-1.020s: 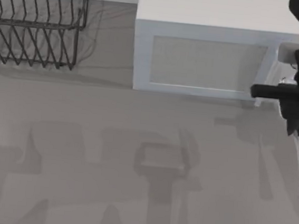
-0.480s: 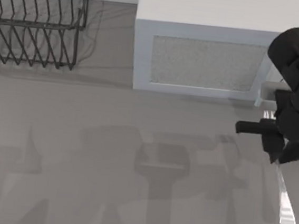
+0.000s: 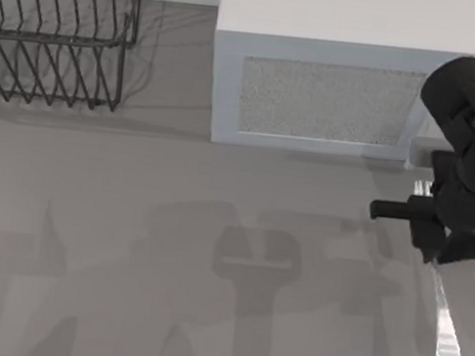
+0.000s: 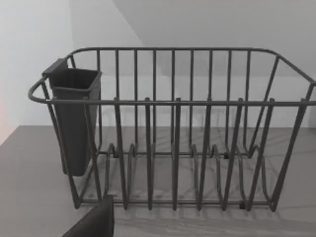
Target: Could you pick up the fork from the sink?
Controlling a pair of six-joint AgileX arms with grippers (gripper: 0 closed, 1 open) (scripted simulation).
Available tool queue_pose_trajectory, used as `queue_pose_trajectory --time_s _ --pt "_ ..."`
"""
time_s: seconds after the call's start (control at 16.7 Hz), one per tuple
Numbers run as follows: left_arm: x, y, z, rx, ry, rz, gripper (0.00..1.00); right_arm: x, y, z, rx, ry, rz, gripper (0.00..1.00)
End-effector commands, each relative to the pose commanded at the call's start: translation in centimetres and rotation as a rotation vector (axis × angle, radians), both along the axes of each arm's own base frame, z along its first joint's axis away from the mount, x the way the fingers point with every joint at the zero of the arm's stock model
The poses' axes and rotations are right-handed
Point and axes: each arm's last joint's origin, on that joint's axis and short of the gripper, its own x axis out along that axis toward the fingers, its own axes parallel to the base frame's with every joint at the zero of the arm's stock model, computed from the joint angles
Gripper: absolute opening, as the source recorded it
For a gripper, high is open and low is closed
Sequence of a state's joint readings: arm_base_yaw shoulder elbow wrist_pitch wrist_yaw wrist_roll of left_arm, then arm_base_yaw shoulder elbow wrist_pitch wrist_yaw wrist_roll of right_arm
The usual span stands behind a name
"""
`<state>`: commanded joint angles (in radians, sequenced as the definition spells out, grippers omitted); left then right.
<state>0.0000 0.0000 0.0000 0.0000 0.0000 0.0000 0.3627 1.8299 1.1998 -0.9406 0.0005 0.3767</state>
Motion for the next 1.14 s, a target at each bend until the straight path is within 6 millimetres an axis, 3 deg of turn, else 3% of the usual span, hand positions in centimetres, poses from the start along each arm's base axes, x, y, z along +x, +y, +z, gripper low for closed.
queue_pose_trajectory --time_s 0.78,1.14 --pt "0.0 0.0 0.0 0.0 0.0 0.0 1.0 0.0 0.0 0.0 0.0 0.0 0.0 0.98" --pt "0.0 0.0 0.0 0.0 0.0 0.0 1.0 0.0 0.0 0.0 0.0 0.0 0.0 1.0"
